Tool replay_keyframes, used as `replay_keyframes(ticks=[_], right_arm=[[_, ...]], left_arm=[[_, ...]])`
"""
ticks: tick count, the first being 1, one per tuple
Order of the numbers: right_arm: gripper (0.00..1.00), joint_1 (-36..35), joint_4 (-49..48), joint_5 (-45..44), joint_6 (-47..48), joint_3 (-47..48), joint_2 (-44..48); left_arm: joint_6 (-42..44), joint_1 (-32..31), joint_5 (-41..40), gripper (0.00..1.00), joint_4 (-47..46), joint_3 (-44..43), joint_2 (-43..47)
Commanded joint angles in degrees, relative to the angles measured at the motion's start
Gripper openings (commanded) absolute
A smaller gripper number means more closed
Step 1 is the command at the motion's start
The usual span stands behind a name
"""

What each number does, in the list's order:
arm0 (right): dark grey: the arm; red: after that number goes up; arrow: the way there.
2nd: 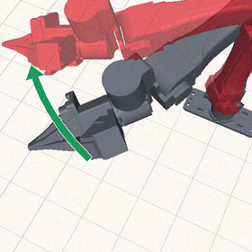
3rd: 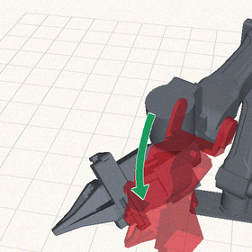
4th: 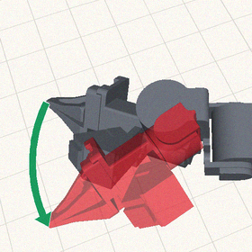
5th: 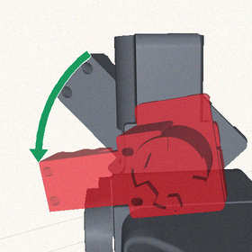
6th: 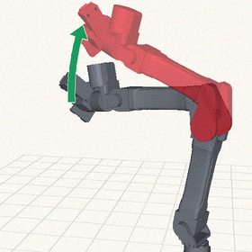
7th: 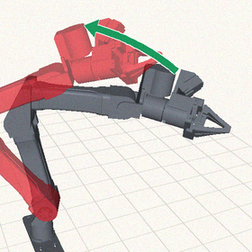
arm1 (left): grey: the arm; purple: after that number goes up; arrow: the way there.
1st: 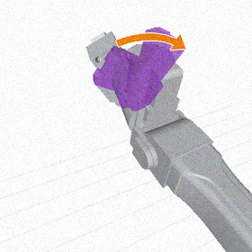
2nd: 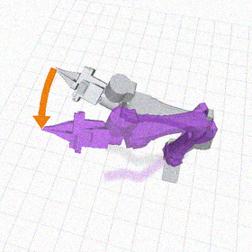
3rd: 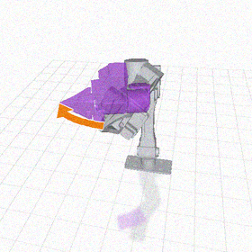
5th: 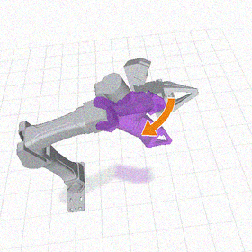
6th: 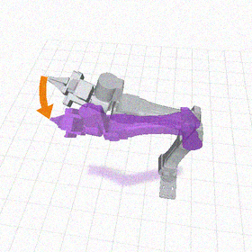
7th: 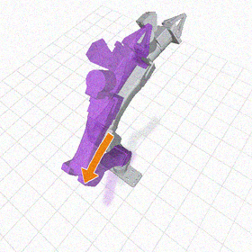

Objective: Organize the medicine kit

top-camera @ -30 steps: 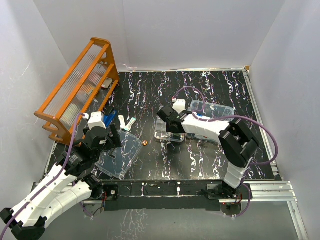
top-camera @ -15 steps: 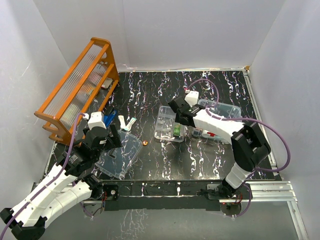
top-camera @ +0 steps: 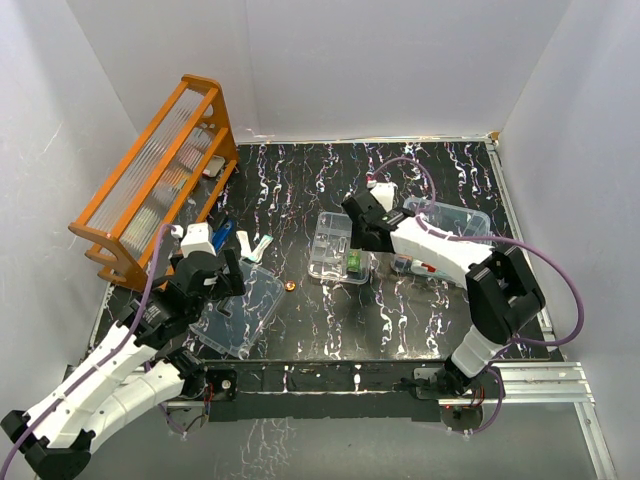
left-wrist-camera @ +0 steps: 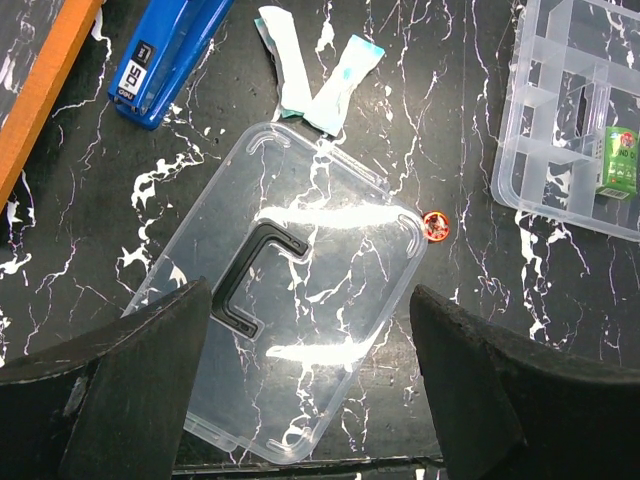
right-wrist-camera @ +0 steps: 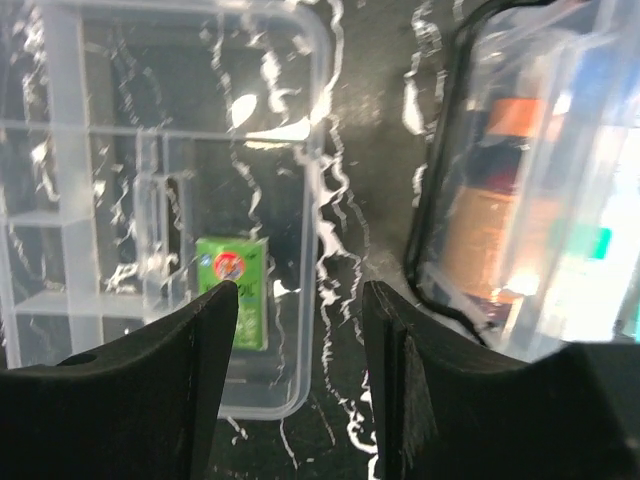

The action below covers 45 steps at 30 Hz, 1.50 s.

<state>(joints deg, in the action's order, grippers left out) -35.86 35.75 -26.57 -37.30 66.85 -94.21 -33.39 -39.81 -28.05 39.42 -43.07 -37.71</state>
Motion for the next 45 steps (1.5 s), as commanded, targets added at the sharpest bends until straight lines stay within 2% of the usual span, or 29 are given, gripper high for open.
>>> replay_keyframes(ticks=[1,12,19,27,38,42,45], right_arm=[[0.51,-2.54,-3.34,6.65,2.92,2.22,2.43],[0.51,-11.04,-11.54,16.84,-1.32,4.65,-0.82],[0.46,-14.03,-17.08,16.98,-14.79,11.09,-12.29],[0.46,-14.97,-16.68,14.64,-21.77,24.8,-25.97],[0.46,-15.62,-11.98,8.82,-19.26,39.42,-39.34],[0.38,-16.0,-6.82,6.98,-16.37,45.41,-43.61],[0.34,-16.85,-6.98,3.5,-13.45,44.49,-43.54]], left_arm=[[0.67,0.26,0.18,0.79,-0.39,-0.35,-0.23],[0.69,0.26,0.57,0.79,-0.26,-0.7,-1.9],[0.3,0.26,-0.62,0.79,0.74,-0.93,-1.43],[-0.66,0.26,-1.81,0.78,1.1,-0.73,0.67],[-1.31,0.26,-2.96,0.78,1.85,-0.95,1.21],[-1.29,0.26,-3.42,0.78,1.99,-0.95,1.5],[-1.98,0.26,-4.63,0.78,2.77,-1.24,1.27]])
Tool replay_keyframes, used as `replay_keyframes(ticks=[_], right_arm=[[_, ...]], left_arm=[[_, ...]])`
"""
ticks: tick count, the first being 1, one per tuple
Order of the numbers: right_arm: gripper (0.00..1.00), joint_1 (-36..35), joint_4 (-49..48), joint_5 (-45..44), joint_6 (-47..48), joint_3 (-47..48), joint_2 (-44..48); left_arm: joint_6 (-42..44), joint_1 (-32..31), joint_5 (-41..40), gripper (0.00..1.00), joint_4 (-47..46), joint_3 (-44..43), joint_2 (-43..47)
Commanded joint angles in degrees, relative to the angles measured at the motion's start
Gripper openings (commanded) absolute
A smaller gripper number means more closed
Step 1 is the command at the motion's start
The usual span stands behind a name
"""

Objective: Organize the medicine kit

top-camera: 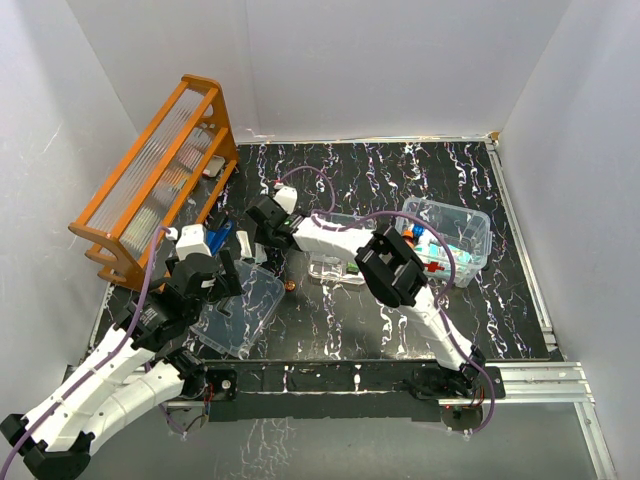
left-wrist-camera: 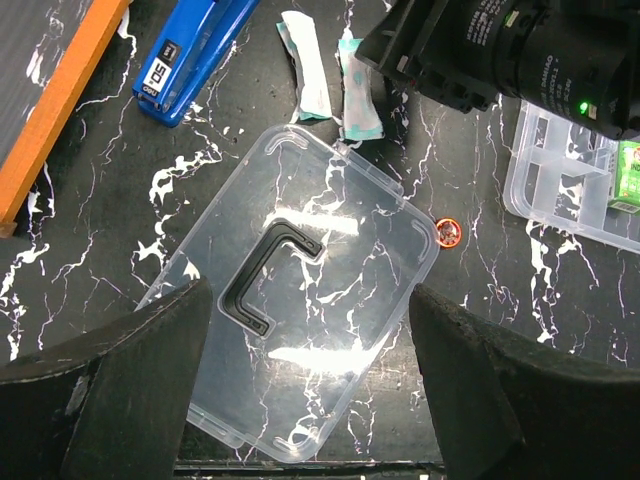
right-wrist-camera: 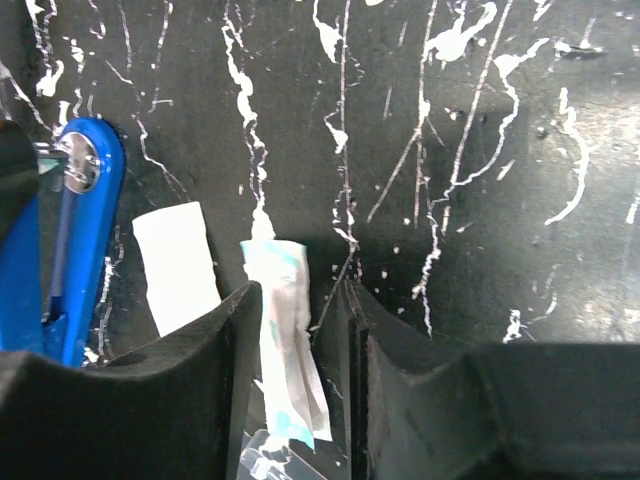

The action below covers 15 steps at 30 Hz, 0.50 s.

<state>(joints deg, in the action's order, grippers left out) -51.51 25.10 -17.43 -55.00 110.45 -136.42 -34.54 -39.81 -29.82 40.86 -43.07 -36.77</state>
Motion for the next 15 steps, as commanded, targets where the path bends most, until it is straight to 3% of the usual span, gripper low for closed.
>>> replay_keyframes(ticks=[1,7,12,15], right_arm=[[0.31,-1.3,3.56,-6.02,5.21,0.53,-1.19],[0.15,-1.35,2.32,-5.84,13.8,1.47,-1.46],[0.16,-1.4,2.57,-3.37,19.34,2.19,-0.46],[0.24,-1.4,2.86,-2.61,21.21,1.61,1.58]], left_arm=[[-0.99,0.26,-3.13,0.78,1.47,-1.31,0.3],[-0.97,0.26,-3.05,0.78,1.33,-1.14,0.3],[-0.99,0.26,-3.05,0.78,1.33,-1.22,0.29],[-1.05,0.26,-3.23,0.78,1.41,-1.16,0.54]])
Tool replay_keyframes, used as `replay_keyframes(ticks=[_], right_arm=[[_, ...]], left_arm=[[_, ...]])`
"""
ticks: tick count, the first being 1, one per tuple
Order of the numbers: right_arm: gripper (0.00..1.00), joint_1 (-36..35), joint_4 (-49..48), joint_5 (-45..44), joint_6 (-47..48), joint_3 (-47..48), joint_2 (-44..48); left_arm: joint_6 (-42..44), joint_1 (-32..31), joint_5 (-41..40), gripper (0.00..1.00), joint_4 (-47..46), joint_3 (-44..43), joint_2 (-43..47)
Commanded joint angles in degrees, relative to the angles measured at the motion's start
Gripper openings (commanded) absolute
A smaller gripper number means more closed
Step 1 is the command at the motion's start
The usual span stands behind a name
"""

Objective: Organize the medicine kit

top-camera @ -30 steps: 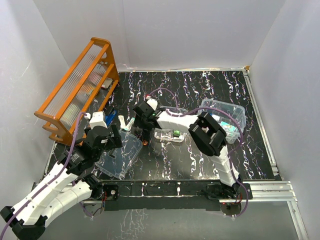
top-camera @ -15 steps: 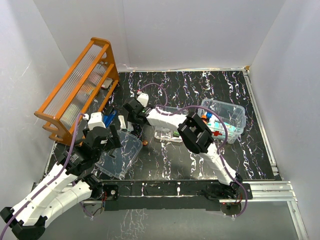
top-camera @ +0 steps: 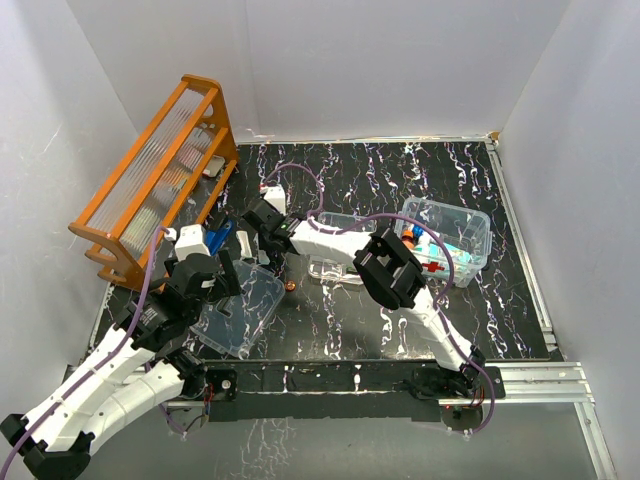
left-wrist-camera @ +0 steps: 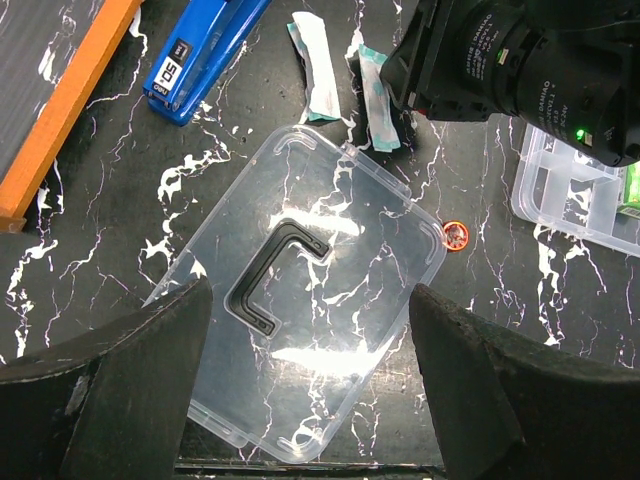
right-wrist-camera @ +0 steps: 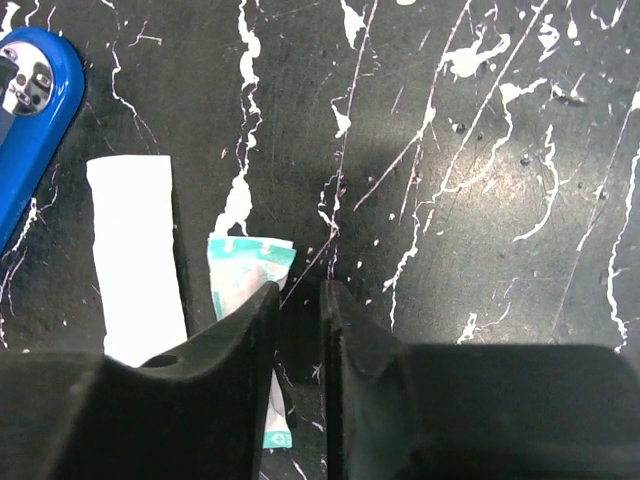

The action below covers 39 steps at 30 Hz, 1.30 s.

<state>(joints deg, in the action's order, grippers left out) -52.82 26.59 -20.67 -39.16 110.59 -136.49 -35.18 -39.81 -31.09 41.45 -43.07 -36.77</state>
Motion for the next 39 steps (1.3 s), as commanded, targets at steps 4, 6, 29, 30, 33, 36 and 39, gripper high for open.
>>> replay_keyframes(ticks=[4,6,29,30,33,36,39], right_arm=[[0.34,-0.12,2.22,4.3,7.62,2.16,3.64],[0.36,-0.09,2.56,5.98,8.07,2.64,4.17],[0.4,-0.5,6.31,10.44,15.83,3.94,7.38],[0.4,-0.51,6.34,11.16,16.38,3.75,7.64],[0.42,-0.53,6.0,14.06,19.91,2.8,7.77],[0.43,-0.45,6.6,15.92,22.62,2.27,6.9],[0.42,-0.53,7.24,15.34,24.97,2.27,5.59]], left_arm=[[-0.66,0.26,-2.57,0.78,1.04,-1.27,1.28],[-0.92,0.26,-3.01,0.78,1.24,-1.3,1.71],[-1.42,0.28,-3.71,0.78,1.62,-1.27,2.32],[-1.39,0.26,-3.7,0.78,1.54,-1.28,2.32],[-1.4,0.26,-3.71,0.78,1.53,-1.31,2.26],[-1.46,0.26,-3.71,0.78,1.54,-1.28,2.31],[-1.44,0.26,-3.63,0.78,1.46,-1.18,2.26]])
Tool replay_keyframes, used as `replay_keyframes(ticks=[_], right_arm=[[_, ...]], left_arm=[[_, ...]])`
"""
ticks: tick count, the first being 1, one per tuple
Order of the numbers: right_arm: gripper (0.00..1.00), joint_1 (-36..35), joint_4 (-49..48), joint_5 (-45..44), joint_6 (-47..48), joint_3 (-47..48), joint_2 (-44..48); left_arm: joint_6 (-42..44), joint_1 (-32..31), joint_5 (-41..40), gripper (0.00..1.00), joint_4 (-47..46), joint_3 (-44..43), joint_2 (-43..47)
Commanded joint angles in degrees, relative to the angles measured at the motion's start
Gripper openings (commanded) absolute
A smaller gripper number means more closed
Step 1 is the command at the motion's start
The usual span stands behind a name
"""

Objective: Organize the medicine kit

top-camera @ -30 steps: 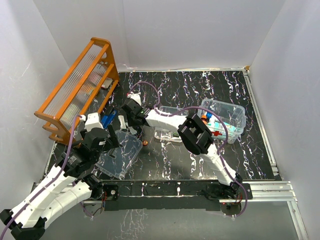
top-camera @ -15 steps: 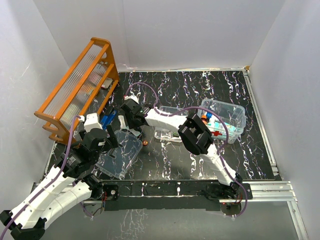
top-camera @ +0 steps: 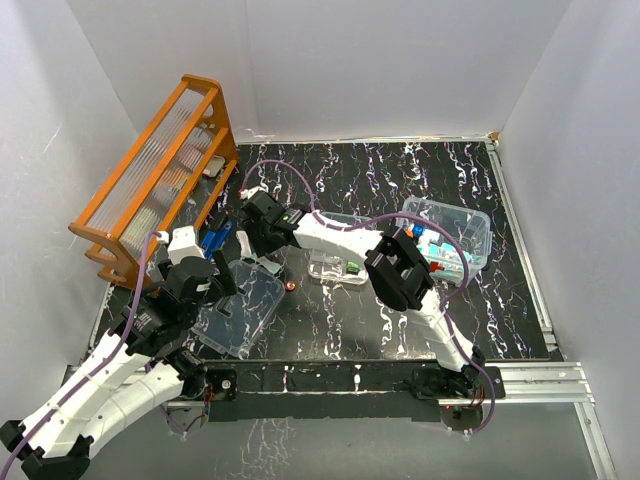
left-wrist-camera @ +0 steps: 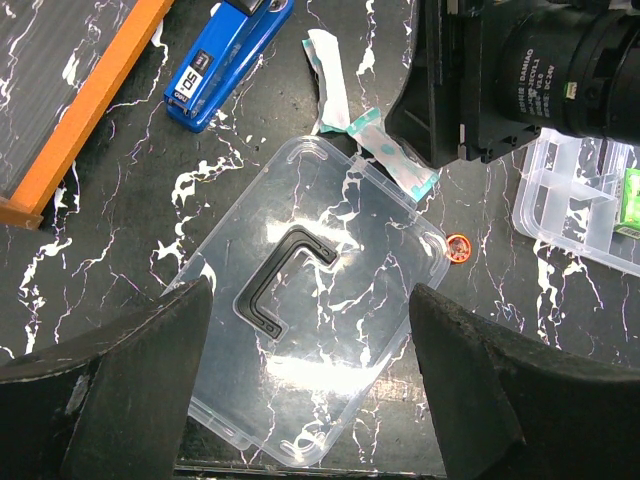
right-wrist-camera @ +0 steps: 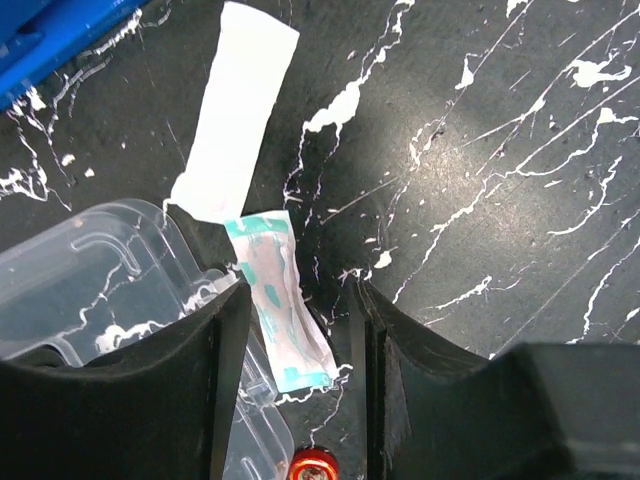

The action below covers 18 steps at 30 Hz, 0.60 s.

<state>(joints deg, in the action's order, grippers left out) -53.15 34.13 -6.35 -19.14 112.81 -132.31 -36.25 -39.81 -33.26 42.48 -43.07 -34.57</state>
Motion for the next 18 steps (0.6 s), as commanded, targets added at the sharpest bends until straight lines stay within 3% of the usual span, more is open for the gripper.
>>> replay_keyframes(ticks=[1,11,18], right_arm=[[0.42,-0.2,-0.18,0.52,5.35,0.04,0.99],[0.4,-0.2,0.15,7.06,8.28,0.31,-1.55],[0.38,-0.18,1.36,5.94,8.83,0.21,-3.09]], left_arm=[[-0.4,0.26,-1.38,0.78,0.41,-1.22,0.03],[-0.43,0.27,-1.46,0.78,0.55,-1.21,-0.04],[-0.44,0.26,-1.46,0.78,0.5,-1.19,-0.06]])
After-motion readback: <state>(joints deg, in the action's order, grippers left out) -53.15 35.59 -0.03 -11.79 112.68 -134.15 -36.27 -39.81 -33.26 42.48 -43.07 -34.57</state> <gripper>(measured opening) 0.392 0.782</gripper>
